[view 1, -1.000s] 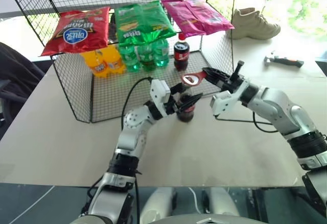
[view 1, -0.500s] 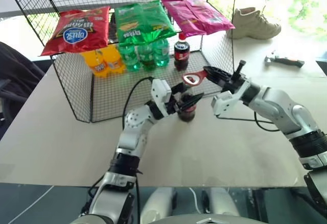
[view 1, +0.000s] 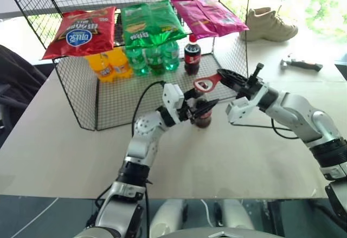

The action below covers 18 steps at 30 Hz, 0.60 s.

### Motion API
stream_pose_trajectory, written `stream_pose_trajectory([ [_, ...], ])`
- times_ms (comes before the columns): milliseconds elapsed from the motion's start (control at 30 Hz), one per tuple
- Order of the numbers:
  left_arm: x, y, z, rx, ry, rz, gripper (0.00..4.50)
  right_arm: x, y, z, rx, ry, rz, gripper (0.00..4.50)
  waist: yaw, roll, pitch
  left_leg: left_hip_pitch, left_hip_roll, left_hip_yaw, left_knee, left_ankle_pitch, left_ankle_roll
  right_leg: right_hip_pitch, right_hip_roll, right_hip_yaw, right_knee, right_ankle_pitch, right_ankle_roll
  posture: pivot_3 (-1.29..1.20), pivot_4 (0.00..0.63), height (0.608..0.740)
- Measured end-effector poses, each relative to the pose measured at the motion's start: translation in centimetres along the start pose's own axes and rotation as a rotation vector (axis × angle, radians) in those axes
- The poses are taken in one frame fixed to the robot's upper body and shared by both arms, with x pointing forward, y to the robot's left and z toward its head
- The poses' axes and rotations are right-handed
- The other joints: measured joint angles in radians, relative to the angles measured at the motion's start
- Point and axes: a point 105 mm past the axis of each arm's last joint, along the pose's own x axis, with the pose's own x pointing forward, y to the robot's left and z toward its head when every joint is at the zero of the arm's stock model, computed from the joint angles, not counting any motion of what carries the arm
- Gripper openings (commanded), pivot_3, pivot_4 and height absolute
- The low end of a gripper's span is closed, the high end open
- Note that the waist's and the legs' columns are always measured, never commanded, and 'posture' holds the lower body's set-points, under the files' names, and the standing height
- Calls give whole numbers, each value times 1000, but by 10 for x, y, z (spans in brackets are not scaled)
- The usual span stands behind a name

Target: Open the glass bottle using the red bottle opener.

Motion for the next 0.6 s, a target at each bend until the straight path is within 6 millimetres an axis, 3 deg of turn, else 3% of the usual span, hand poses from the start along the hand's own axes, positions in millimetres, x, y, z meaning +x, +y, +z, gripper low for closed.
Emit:
stream_pose_trajectory([
  [167, 0, -1, 0, -1, 0, -5, 2218, -2, 4, 1, 84, 12, -24, 0, -2, 0, 0, 0, 0, 1, 0, 0, 0, 0, 1, 1, 0, 0, 0, 0, 150, 732],
  [267, 1, -1, -1, -3, 2, -9, 2218, -5, 15, 2, 249, 47, -40, 0, -2, 0, 0, 1, 1, 1, -1, 0, 0, 0, 1, 1, -1, 0, 0, 0, 150, 732],
  [433, -3, 0, -1, -3, 4, -7, 2218, -26, 9, -28, 404, 211, -116, 0, -1, 0, -1, 5, 1, 3, -1, 0, 0, 4, 1, 3, -1, 0, 0, 0, 150, 732],
  [600, -3, -1, -1, -2, 4, -10, 2218, -26, 26, -17, 507, 209, -80, 0, -2, 1, -2, 6, 2, 3, -1, 0, 0, 5, 2, 3, 0, 0, 0, 0, 150, 732],
])
